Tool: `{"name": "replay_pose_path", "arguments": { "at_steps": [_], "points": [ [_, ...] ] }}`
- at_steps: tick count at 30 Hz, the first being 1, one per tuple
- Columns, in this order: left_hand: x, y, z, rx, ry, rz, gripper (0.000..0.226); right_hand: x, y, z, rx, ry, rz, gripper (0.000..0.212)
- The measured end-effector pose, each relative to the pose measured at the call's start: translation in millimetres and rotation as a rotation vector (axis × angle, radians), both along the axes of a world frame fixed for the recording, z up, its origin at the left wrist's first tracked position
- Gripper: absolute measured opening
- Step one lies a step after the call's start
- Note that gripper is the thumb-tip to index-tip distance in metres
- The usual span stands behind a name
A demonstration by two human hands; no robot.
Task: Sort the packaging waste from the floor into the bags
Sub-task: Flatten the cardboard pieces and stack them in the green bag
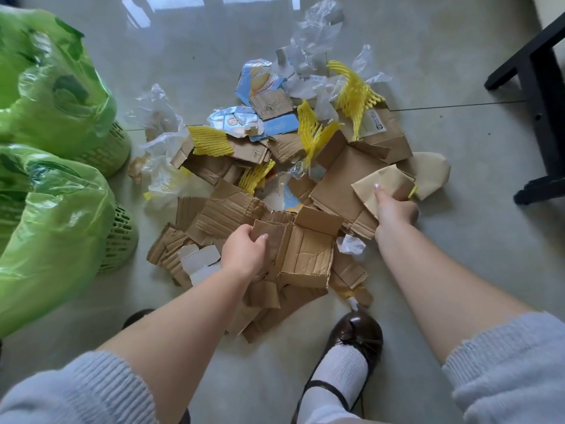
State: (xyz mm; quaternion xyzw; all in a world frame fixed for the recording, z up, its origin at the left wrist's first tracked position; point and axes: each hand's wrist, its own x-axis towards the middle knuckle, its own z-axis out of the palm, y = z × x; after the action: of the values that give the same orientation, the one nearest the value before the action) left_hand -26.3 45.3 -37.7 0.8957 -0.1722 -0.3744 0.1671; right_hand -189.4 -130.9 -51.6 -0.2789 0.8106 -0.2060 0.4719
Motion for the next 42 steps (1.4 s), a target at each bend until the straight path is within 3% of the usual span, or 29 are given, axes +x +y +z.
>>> {"name": "replay_pose_path", "arguments": {
  "at_steps": [9, 12, 19, 23, 26, 31, 34, 38, 42],
  "points": [
    [11.4, 3.6, 49.5, -0.121, -0.003, -0.027, 0.043, -18.5, 17.1, 57.3, -0.221, -0.151, -0.058, 0.046],
    [27.9, 4.5, 89.5, -0.208, -0.074, -0.054, 0.048, -13.9, 21.5, 99.2, -0.331, -0.183, 0.003, 0.06],
    [119.9, 36.7, 213.0, -0.384, -0.303, -0.05, 0.043, 41.8, 41.6, 209.1, -0.488, -0.31, 0.259, 0.055],
    [181.0, 91.8, 277.3, -0.407, -0.443, 0.016, 0.035, 108.2, 70.6, 265.4, -0.519, -0.418, 0.491, 0.064],
    [218.4, 143.1, 306.6, -0.38, -0.517, 0.08, 0.036, 160.7, 101.6, 297.0, -0.547, -0.457, 0.705, 0.041],
    [258.5, 213.1, 309.7, -0.329, -0.528, 0.247, 0.024, 243.1, 156.1, 313.6, -0.552, -0.461, 0.941, 0.048],
    [276.3, 238.7, 291.1, -0.271, -0.508, 0.337, 0.029, 281.6, 188.0, 301.2, -0.54, -0.411, 1.012, 0.045],
    [289.5, 249.7, 269.1, -0.199, -0.463, 0.421, 0.015, 314.4, 225.9, 272.4, -0.497, -0.32, 1.099, 0.04],
    [298.1, 240.2, 259.1, -0.219, -0.384, 0.472, 0.02, 335.7, 253.8, 242.8, -0.448, -0.196, 1.189, 0.046]
  ]
}}
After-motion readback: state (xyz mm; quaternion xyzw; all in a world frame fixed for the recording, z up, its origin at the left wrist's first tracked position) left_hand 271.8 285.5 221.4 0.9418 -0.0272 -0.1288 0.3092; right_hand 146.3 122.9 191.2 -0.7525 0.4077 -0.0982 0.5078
